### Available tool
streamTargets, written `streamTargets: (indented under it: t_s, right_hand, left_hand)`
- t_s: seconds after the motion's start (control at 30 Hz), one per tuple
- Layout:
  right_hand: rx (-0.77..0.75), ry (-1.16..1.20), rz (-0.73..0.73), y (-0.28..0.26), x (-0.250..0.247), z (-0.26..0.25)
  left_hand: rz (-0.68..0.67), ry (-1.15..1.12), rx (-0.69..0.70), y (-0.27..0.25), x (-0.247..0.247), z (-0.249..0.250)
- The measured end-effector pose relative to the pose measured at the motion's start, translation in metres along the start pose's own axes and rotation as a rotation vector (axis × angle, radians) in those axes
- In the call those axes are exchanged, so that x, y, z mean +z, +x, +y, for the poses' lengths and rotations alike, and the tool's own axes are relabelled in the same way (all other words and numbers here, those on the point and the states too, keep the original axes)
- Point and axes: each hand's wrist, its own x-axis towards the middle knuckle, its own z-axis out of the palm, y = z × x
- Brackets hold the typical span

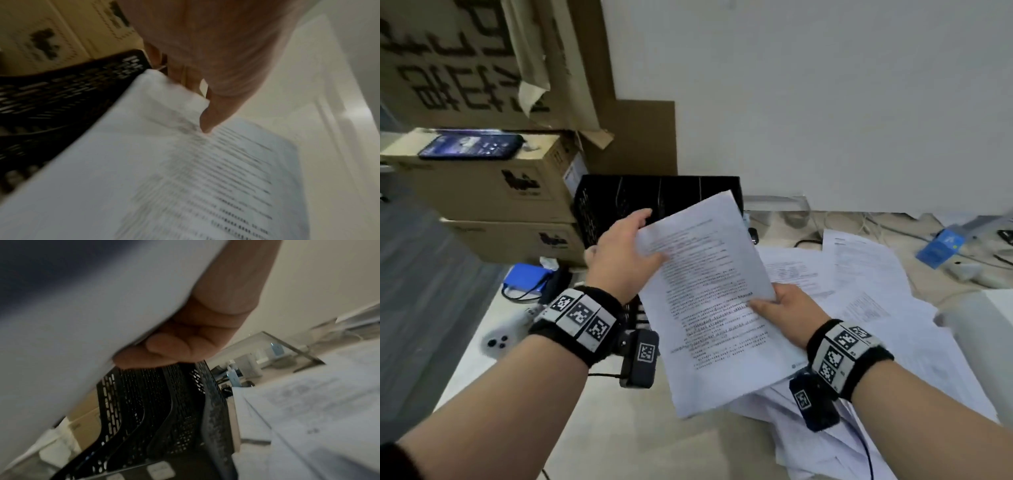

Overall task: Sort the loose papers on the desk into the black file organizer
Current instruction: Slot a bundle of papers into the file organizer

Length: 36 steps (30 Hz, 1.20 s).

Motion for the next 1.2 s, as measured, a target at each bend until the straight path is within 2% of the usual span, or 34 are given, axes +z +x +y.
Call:
streamTargets:
  t_s: [0.03,0.1,0.17,0.2,0.27,0.5,0.6,0.73,0.87,0.93,1.03,1.13,1.2]
  right_hand:
    - [0.016,0.067,0.029,0.003,0.011,0.001]
    - [0.057,0.228,0.072,0.005,0.025,0.006]
    - [0.107,0.350,0.083,0.007,0.043,0.007]
    - [0.127,0.378,0.083,0.007,0.051,0.010]
    - [0.146,0.385,0.069,0.007,0.066,0.013]
    - [0.196,0.457,0.071,0.008,0.103,0.022]
    - [0.202,0.492,0.079,0.010,0.113,0.028]
    - [0.265,0.551,0.028,0.010,0.117,0.023]
    - [0.273,0.520,0.022,0.004,0.114,0.018]
    - [0.265,0.442,0.088,0.003,0.110,0.019]
    - [0.286,0.393,0.339,0.009,0.094,0.023]
    - [0.308,0.381,0.576,0.009,0.075,0.019]
    - [0.281,0.383,0.663,0.006,0.066,0.009]
  left_hand:
    - [0.075,-0.047,-0.047,-0.001,-0.003,-0.016]
    - [0.074,-0.335,-0.185,-0.008,-0.001,-0.036]
    - [-0.072,-0.715,-0.310,-0.018,0.007,-0.056]
    - [-0.166,-0.834,-0.353,-0.024,0.012,-0.062]
    - [-0.309,-0.926,-0.361,-0.034,0.019,-0.074]
    - [-0.418,-0.849,-0.427,-0.036,0.028,-0.109]
    - [-0.425,-0.814,-0.425,-0.033,0.028,-0.114]
    - [-0.421,-0.803,-0.401,-0.028,0.028,-0.120]
    - [-0.458,-0.633,-0.270,-0.024,0.032,-0.120]
    - [-0.487,-0.613,-0.223,-0.022,0.036,-0.114]
    - [-0.519,-0.598,-0.219,-0.017,0.045,-0.104]
    - [-0.543,-0.606,-0.301,-0.011,0.061,-0.102]
    - [-0.541,-0.672,-0.392,-0.009,0.069,-0.101]
